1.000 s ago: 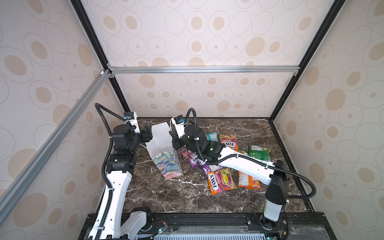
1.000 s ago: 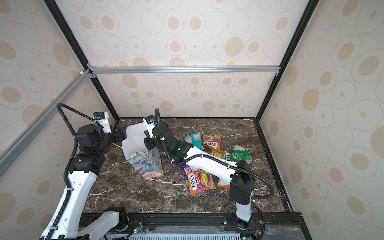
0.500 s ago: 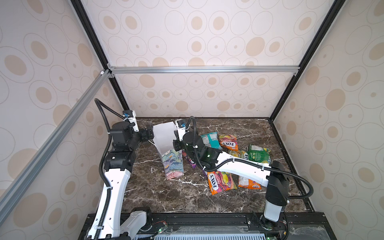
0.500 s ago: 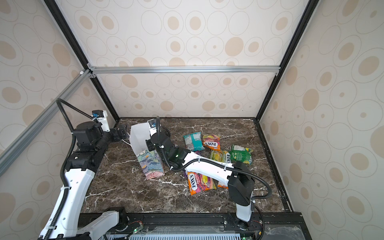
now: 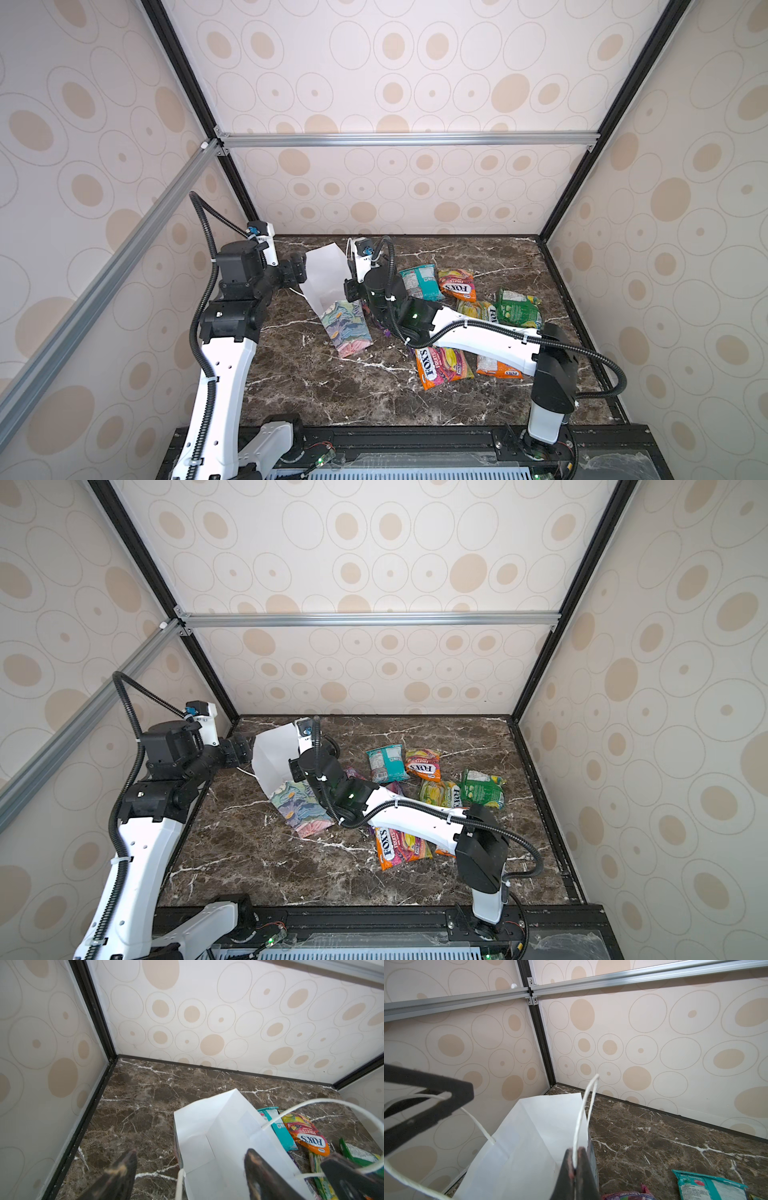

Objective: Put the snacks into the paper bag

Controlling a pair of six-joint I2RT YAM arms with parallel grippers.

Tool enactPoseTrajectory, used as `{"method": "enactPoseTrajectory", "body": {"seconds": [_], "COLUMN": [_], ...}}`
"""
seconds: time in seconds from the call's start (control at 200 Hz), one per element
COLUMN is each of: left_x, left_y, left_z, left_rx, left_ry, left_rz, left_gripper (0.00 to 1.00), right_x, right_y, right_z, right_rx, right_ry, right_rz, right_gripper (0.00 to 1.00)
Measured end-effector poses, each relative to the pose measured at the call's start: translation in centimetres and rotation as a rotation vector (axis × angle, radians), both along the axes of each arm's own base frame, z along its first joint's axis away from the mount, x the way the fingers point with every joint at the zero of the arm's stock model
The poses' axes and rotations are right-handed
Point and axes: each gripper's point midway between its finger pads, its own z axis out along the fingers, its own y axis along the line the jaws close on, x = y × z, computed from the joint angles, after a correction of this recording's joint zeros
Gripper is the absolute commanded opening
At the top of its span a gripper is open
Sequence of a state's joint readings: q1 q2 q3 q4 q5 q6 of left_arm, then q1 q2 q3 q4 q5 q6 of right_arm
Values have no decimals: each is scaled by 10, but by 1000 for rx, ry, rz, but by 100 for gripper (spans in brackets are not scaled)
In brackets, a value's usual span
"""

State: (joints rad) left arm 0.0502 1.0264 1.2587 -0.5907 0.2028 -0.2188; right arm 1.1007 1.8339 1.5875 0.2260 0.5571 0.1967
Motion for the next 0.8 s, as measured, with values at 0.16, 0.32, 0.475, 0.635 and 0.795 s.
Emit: {"method": "enactPoseTrajectory", "body": {"seconds": [0.16, 0.32, 0.475, 0.635, 0.795], "left_x": [-8, -12, -16, -14, 2], "left_y": [-3, -12, -17, -16, -15], "left_z": [-4, -7, -20, -25, -30], "left_rx": [-15, -55, -81, -61, -35], "left_ry": [23, 39, 81, 91, 104], "left_rz": [-13, -46, -69, -75, -88], "left_gripper": [77, 63, 32, 0, 0], "right_x": [0, 1, 2, 1, -10], "right_y": [0, -1, -3, -2, -4], "right_z": [0, 1, 0, -6, -20], "right_rx": [1, 2, -1, -8, -40], "right_ry": [-2, -5, -5, -5, -4], "right_rz": [-3, -8, -18, -15, 29], "right_gripper": [0, 0, 2, 5, 12]}}
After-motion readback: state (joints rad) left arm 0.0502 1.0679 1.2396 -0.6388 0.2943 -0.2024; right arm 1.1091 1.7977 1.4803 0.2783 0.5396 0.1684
